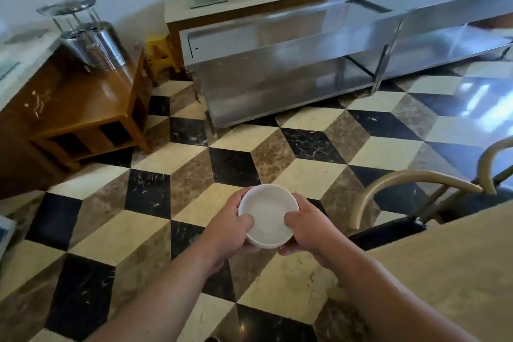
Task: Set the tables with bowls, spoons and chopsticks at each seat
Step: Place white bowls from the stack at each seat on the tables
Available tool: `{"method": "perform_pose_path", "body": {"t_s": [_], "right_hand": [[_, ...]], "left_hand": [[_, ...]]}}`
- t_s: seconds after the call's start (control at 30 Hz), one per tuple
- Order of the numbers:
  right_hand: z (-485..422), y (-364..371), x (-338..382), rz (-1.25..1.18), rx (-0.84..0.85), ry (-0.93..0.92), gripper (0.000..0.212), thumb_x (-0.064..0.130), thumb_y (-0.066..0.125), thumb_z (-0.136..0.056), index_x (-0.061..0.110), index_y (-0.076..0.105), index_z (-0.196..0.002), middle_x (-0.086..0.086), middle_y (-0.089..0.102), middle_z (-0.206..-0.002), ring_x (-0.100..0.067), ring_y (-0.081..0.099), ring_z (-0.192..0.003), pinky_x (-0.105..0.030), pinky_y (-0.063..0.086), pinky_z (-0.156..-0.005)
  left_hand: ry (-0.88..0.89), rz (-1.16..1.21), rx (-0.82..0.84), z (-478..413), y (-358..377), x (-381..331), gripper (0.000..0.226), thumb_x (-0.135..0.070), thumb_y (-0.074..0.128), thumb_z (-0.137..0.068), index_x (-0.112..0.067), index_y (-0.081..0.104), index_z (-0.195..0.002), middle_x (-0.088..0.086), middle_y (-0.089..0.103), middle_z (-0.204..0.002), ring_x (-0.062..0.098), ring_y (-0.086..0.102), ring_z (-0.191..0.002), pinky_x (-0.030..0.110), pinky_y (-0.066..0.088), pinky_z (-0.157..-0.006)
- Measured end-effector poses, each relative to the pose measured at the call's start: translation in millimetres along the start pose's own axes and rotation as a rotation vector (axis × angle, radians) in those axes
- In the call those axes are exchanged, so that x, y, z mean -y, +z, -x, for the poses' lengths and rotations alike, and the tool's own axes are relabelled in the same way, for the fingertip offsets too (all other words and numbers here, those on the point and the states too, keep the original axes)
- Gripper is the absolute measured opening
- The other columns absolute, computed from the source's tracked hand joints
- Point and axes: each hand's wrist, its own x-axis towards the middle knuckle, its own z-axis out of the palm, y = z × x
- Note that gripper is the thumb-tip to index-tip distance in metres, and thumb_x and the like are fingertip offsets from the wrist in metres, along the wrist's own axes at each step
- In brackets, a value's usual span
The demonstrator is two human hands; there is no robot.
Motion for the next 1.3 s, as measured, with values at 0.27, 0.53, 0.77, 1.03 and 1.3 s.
{"method": "perform_pose_path", "body": {"t_s": [0.27, 0.53, 0.77, 1.03, 1.3], "right_hand": [[-45.3, -0.5, 74.2, -0.225, -0.311, 0.046, 0.036, 0.011, 0.052, -0.107, 0.044, 0.046, -0.122, 0.006, 0.058, -0.109, -0.022, 0.067, -0.096, -0.043, 0.07, -0.074], [-59.2, -56.9, 77.3, -0.468, -0.644, 0.152, 0.04, 0.016, 0.054, -0.109, 0.044, 0.042, -0.136, -0.002, 0.059, -0.127, -0.026, 0.071, -0.103, -0.043, 0.07, -0.075], [-87.6, -86.2, 52.8, -0.67, -0.714, 0.151, 0.039, 0.015, 0.05, -0.107, 0.038, 0.048, -0.138, -0.006, 0.063, -0.12, -0.028, 0.072, -0.102, -0.045, 0.07, -0.076], [-169.2, -210.7, 45.4, -0.85, -0.773, 0.127, 0.033, 0.015, 0.047, -0.105, 0.032, 0.055, -0.132, -0.012, 0.067, -0.118, -0.033, 0.071, -0.105, -0.044, 0.069, -0.075], [-205.8, -299.1, 51.6, -0.832, -0.968, 0.14, 0.029, 0.023, 0.045, -0.109, 0.029, 0.055, -0.136, -0.01, 0.069, -0.116, -0.031, 0.074, -0.098, -0.037, 0.066, -0.065]], "left_hand": [[0.132, -0.1, 0.313, -111.3, -45.4, -80.5, 0.059, -0.007, 0.054, -0.101, -0.055, 0.047, -0.134, -0.005, 0.056, -0.123, 0.028, 0.063, -0.111, 0.043, 0.069, -0.074], [0.221, -0.215, 0.704, -182.2, 21.2, -157.9, 0.057, -0.003, 0.049, -0.103, -0.048, 0.051, -0.139, -0.003, 0.056, -0.123, 0.024, 0.059, -0.109, 0.045, 0.069, -0.079], [0.209, -0.226, 0.818, -222.8, 74.0, -169.6, 0.048, -0.007, 0.058, -0.105, -0.047, 0.056, -0.131, 0.0, 0.059, -0.122, 0.025, 0.064, -0.108, 0.042, 0.069, -0.073], [0.217, -0.367, 0.862, -323.6, 188.2, -255.8, 0.043, -0.017, 0.069, -0.103, -0.056, 0.061, -0.119, 0.004, 0.061, -0.127, 0.033, 0.067, -0.112, 0.049, 0.068, -0.076], [0.223, -0.402, 0.986, -384.0, 279.5, -314.6, 0.042, -0.019, 0.067, -0.104, -0.053, 0.057, -0.125, 0.003, 0.061, -0.128, 0.033, 0.067, -0.112, 0.053, 0.067, -0.081]]}}
